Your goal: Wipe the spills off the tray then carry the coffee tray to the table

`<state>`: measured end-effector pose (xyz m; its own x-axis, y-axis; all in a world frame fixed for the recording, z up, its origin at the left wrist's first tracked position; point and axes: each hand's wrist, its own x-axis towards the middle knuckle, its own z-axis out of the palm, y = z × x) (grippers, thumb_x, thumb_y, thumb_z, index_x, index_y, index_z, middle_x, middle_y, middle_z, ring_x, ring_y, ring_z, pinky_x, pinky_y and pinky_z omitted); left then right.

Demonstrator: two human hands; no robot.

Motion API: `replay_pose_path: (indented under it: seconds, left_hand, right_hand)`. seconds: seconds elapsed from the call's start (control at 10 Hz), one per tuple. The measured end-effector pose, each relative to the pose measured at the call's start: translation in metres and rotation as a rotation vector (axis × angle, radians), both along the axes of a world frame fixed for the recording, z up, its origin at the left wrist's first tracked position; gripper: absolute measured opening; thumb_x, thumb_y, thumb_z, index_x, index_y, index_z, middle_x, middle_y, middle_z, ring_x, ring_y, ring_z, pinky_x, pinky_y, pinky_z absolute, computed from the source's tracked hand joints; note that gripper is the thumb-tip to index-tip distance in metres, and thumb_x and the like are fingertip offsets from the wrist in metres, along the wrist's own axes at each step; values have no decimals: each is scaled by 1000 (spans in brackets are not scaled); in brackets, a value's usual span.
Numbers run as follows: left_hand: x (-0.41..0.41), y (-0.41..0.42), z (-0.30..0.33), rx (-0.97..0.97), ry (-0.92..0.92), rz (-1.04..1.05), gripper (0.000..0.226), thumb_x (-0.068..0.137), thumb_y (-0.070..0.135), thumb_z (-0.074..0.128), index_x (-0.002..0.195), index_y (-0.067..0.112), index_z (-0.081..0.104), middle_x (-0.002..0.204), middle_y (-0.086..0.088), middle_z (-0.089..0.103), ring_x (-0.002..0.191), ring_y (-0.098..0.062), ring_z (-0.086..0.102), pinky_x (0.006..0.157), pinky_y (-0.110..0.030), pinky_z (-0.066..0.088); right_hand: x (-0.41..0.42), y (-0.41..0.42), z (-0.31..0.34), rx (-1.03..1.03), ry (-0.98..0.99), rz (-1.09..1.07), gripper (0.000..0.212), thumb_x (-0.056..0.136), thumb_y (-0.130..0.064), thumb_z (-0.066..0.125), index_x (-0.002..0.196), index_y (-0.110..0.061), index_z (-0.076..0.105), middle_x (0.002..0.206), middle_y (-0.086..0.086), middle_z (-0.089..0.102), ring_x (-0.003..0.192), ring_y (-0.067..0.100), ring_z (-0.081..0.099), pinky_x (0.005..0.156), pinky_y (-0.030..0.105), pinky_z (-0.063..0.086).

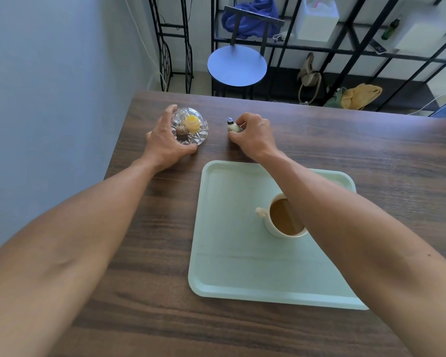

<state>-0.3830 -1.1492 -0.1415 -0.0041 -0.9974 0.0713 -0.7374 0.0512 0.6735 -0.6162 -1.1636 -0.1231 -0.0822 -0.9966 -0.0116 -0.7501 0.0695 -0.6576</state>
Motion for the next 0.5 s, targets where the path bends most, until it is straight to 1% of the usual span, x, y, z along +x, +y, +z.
replay_pose_path:
  seconds: [0.2, 0.3, 0.4, 0.5]
  left_hand:
    - [-1, -2, -3, 6, -8, 5, 104, 68, 37, 86, 154, 26, 28, 152, 0, 47, 137, -20, 47, 117, -50, 31]
    - [0, -6, -7, 9, -17, 3, 106, 68, 38, 86, 155, 26, 26, 154, 1, 44, 140, -18, 44, 116, -47, 29]
    - [0, -1, -4, 12, -16, 7, 112, 66, 40, 86, 157, 27, 22, 156, -1, 40, 141, -20, 42, 115, -48, 27]
    - [-2, 0, -4, -10, -8, 17, 119, 68, 42, 86, 160, 28, 12, 161, -5, 31, 145, -23, 35, 115, -55, 23]
  right_hand:
    - [0, 1, 1, 13, 1, 1, 27, 86, -28, 78, 108, -14, 71, 97, 5, 69, 90, 23, 66, 81, 35, 57]
    - [-1, 1, 1, 44, -5, 0, 46, 82, -35, 79, 121, -13, 66, 108, 7, 69, 99, 24, 65, 87, 36, 55]
    - [-2, 6, 7, 51, -4, -9, 63, 79, -47, 77, 131, -14, 62, 118, 7, 69, 107, 24, 63, 94, 41, 54]
    - [-5, 10, 16, 22, -18, -68, 68, 80, -61, 67, 131, -16, 62, 114, 2, 70, 105, 21, 64, 93, 44, 54]
